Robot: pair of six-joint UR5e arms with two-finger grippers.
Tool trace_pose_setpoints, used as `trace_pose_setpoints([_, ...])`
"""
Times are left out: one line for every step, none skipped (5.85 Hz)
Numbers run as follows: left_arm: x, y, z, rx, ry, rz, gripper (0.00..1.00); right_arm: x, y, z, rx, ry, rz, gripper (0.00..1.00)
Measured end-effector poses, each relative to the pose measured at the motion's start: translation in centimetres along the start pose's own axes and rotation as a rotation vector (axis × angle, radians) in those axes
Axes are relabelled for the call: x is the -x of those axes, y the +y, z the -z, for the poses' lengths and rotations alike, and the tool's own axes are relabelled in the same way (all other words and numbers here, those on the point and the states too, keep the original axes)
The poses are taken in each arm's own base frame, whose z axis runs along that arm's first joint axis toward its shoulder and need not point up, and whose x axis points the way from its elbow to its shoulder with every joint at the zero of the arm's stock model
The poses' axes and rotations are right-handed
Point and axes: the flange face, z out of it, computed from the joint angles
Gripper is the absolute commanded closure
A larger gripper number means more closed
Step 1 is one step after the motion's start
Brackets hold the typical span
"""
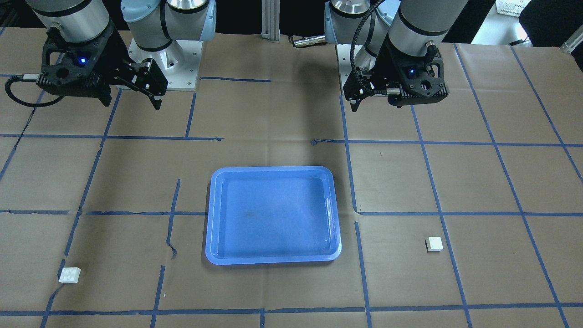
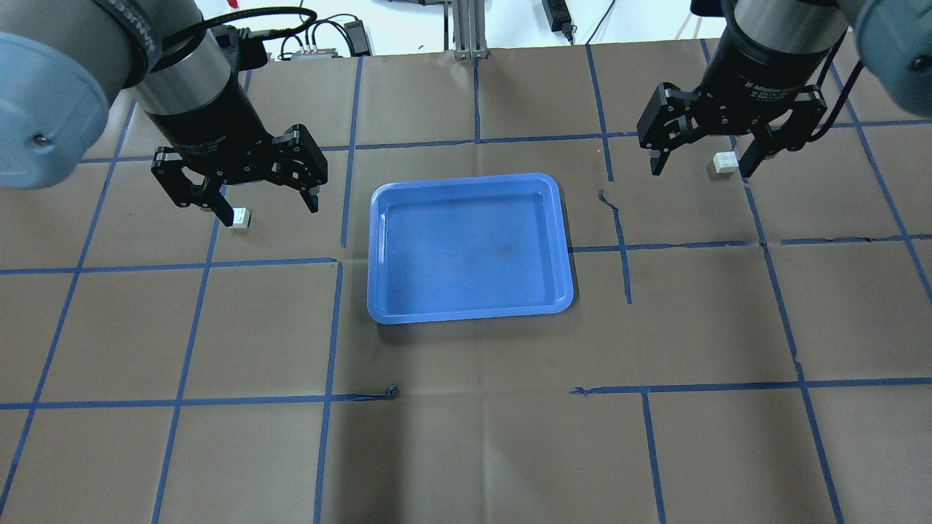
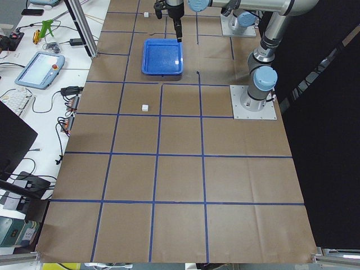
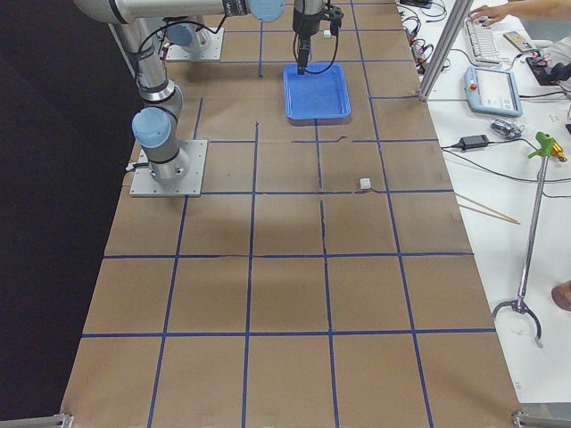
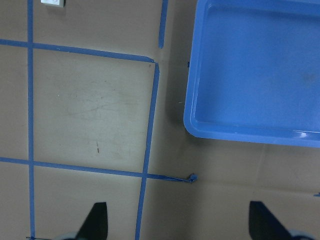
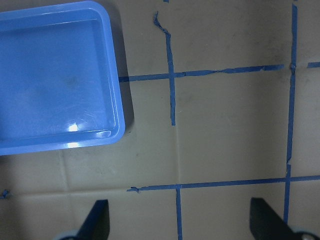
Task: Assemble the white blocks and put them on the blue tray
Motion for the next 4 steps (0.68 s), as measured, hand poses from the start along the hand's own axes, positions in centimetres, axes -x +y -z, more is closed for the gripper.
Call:
trace_pose_setpoints([0.0,0.1,0.1,-0.001,0.001,-0.004,0.01,0.0,0.0,0.0,0.000,0.000,0.000,0.00])
trace_pose_setpoints([0.0,-0.1,0.0,0.001,0.001,-0.011,0.01,0.0,0.0,0.0,0.000,0.000,0.000,0.00])
trace_pose_setpoints([0.2,-0.5,-0.5,0.010,0.000,-0.023,0.02,0.0,0.0,-0.1,0.001,0.000,0.005,0.00])
trace_pose_setpoints([0.4,-1.1,-1.3,0.025,-0.004,-0.069,0.02,0.0,-0.1,-0.2,0.004,0.000,0.013,0.00])
